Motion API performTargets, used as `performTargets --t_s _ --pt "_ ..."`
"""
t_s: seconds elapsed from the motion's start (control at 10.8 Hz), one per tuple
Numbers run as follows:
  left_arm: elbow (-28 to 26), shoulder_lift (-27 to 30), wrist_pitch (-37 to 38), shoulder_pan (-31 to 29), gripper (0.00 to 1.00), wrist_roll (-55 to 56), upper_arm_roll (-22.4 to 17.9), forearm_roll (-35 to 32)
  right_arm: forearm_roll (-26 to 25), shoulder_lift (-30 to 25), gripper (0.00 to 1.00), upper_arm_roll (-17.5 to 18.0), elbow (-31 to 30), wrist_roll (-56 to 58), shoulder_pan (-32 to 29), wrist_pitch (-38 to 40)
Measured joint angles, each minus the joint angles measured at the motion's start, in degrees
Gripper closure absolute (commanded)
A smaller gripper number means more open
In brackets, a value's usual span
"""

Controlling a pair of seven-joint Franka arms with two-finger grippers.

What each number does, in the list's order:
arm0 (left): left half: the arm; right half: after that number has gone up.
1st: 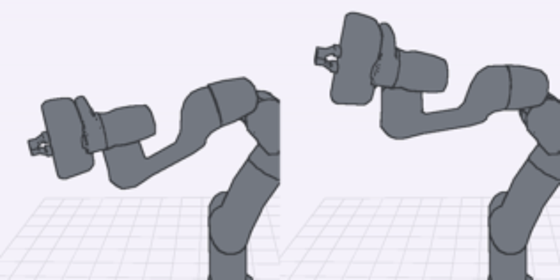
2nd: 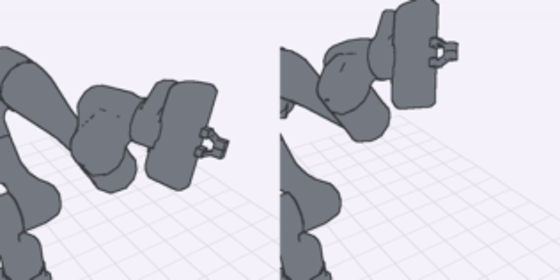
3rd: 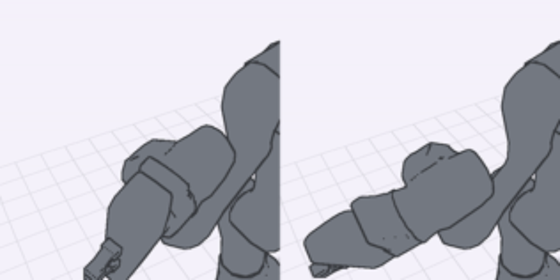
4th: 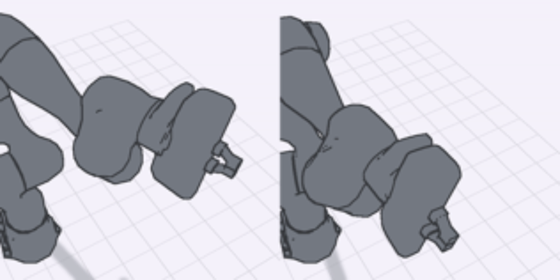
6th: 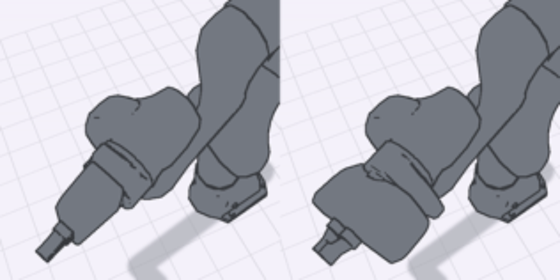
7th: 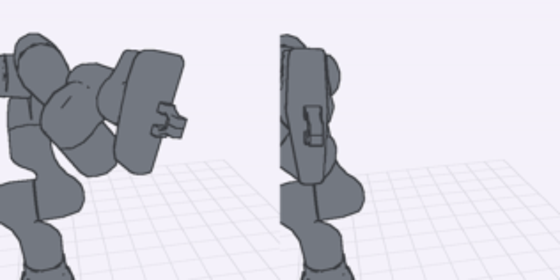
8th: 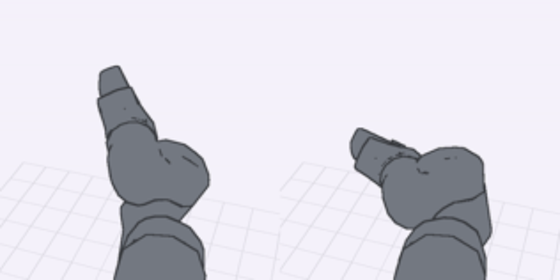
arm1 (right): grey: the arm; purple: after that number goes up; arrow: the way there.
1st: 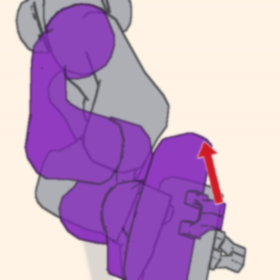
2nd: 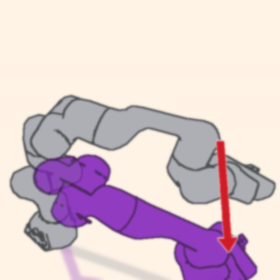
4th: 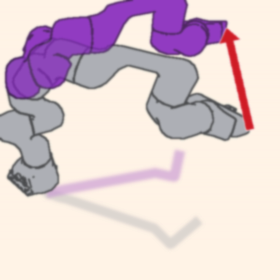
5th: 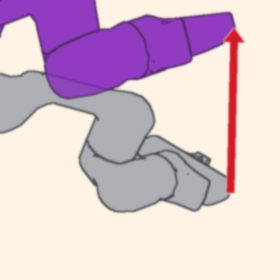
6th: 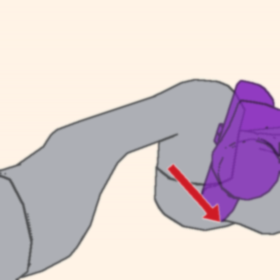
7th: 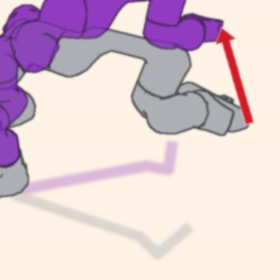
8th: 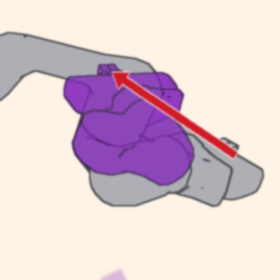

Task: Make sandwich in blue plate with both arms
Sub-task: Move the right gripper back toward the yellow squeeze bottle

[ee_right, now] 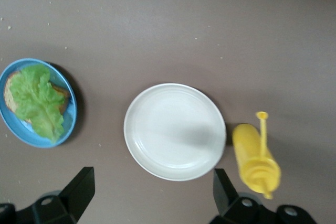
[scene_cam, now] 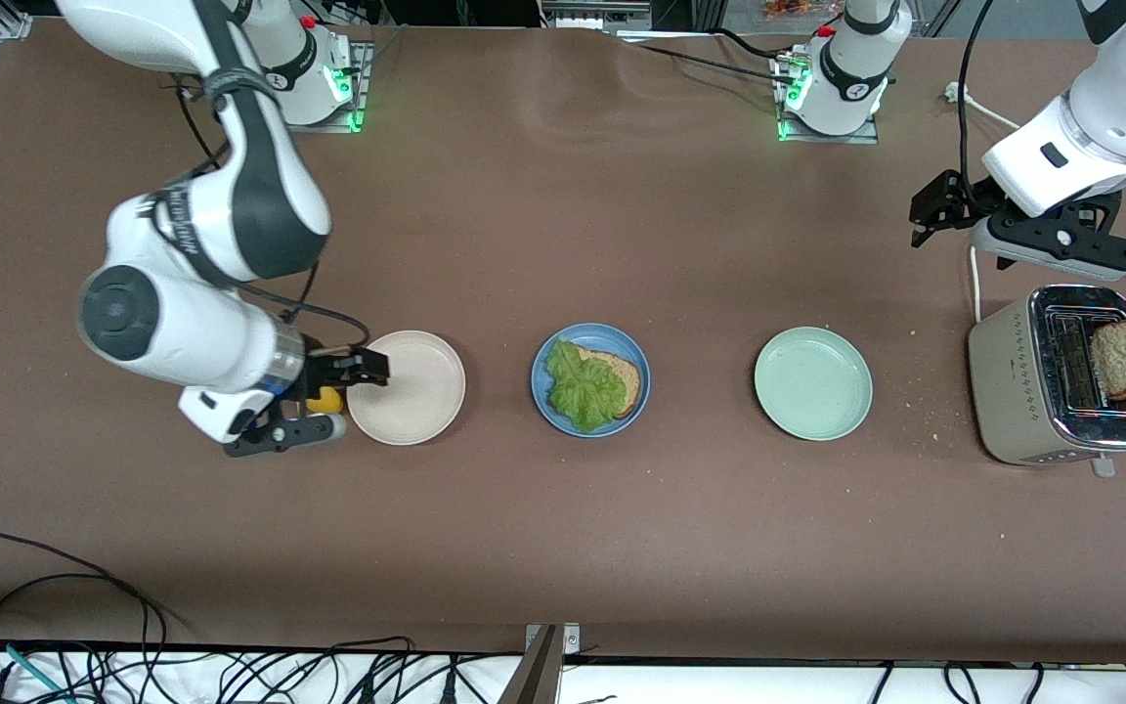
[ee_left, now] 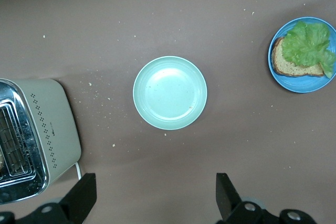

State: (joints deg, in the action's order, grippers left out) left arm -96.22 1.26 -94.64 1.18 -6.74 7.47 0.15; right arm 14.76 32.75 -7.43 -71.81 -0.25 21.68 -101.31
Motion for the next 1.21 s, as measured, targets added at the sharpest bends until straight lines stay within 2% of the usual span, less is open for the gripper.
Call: performTargets --t_s 0.56,0.74,1.21 --pt "0.0 0.0 0.0 0.01 0.0 0.0 -0.01 0.0 0.85 -3.19 0.0 4.18 -2.59 28.42 -12.02 3.47" --pt "0.0 0.0 0.0 0.02 0.0 0.0 -0.01 0.0 3.6 -3.29 0.0 5.38 -2.61 40.23 -16.1 6.0" --pt "0.0 0.0 0.0 0.02 0.0 0.0 -0.11 0.0 10.67 -1.37 0.0 5.72 -4.58 66.55 -24.03 10.7"
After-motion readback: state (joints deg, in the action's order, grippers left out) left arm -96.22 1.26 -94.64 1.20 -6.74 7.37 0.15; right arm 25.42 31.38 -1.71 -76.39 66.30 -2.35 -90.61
